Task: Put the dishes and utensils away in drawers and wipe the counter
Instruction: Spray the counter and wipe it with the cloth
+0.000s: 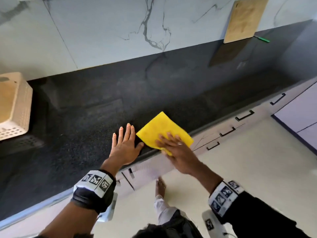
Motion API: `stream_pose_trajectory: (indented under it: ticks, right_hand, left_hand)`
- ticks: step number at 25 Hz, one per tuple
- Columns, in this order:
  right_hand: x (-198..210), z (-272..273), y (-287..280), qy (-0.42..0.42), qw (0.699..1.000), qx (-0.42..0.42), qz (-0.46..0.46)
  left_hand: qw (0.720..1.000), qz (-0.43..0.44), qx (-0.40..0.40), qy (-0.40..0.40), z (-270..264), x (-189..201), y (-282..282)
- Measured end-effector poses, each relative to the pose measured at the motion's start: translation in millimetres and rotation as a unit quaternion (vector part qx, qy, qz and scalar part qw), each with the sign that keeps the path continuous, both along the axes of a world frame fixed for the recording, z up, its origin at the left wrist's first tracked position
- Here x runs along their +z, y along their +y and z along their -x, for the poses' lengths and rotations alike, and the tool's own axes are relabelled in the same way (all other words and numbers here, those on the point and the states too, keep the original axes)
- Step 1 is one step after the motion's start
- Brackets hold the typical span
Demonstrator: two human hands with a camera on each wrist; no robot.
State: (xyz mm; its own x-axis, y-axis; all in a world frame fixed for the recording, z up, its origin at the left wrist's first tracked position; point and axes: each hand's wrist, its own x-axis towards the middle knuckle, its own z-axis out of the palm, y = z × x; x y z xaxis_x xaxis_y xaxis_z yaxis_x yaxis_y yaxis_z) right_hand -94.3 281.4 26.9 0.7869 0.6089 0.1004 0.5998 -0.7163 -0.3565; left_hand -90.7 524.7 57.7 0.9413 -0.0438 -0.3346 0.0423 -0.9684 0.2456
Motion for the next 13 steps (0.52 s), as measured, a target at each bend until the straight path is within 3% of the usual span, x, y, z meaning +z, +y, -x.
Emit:
stream_pose_trajectory:
  ticks: [3, 5, 9, 13]
  right_hand:
    - [4, -37, -73, 0.030, 0.982, -0.173, -0.073]
    - [11, -47, -70, 0.069, 0.951, -0.287, -0.090]
    - [8, -30, 4, 0.070, 0.951, -0.301, 0.001]
    - [28, -80, 42, 0.150, 0.935, -0.310, 0.088]
  left_hand:
    - [0.999, 0.012, -0.014, 0.037, 9, 3, 2]
    - [0.999, 0.021, -0.012, 0.033, 17, 6, 1]
    - [0.997, 0.064, -0.001, 0.030, 17, 13, 18]
    - [0.992, 0.038, 0.118, 0.012, -14, 25, 58]
